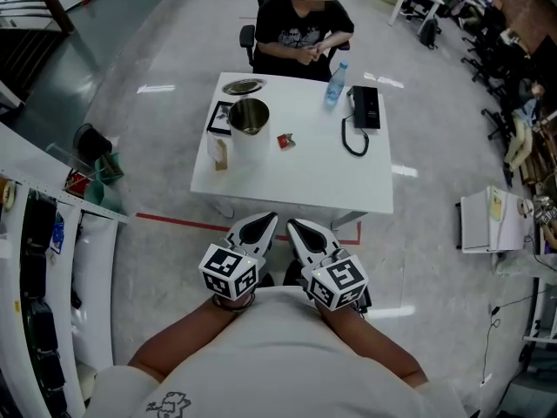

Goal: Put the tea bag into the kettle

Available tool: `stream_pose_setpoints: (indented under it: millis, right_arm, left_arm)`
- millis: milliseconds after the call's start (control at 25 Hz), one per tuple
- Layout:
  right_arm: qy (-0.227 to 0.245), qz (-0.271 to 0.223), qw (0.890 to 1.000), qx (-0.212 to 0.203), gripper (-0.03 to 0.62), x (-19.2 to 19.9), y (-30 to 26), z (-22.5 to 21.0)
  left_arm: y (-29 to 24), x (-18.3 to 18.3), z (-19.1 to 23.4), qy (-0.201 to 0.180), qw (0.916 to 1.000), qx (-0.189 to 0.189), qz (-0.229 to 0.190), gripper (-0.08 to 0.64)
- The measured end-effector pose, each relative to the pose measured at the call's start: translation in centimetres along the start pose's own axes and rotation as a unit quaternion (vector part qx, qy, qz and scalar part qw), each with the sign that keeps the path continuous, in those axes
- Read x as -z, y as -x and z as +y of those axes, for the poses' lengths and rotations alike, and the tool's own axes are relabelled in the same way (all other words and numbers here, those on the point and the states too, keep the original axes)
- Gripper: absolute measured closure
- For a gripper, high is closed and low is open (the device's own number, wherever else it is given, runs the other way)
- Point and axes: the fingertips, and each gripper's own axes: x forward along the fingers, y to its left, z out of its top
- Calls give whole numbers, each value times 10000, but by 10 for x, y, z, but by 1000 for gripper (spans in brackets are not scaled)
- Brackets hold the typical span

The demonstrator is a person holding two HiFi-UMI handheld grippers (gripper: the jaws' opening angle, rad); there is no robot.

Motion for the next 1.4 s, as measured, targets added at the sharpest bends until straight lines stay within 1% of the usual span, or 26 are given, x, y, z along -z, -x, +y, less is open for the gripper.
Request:
stream_pose_setpoints:
  millis: [320, 680, 880, 1040, 1160, 1400]
  right_arm:
    - [55, 96, 9997, -238, 580, -16, -33, -34]
    - [169, 211, 9989, -393, 580, -41, -65, -110]
    - [179, 360, 9973, -614, 580, -55, -87, -160]
    - [211, 486, 9946, -897, 580, -66, -105, -191]
    - [251, 617, 9916, -1108, 580, -66, -118, -207]
    - [116, 999, 9869, -1258, 580, -56, -150, -229]
  left_arm:
    - [-36, -14, 27, 41, 9997, -235, -5, 551]
    - [-109, -27, 56, 162, 9988, -457, -9, 551]
    - [-155, -41, 76, 297, 9968, -734, -101, 551]
    - [-183, -51, 90, 402, 9936, -1037, -211, 551]
    - [-196, -48, 99, 467, 9909, -1245, -218, 551]
    - [-209, -38, 131, 691, 9848, -1591, -85, 551]
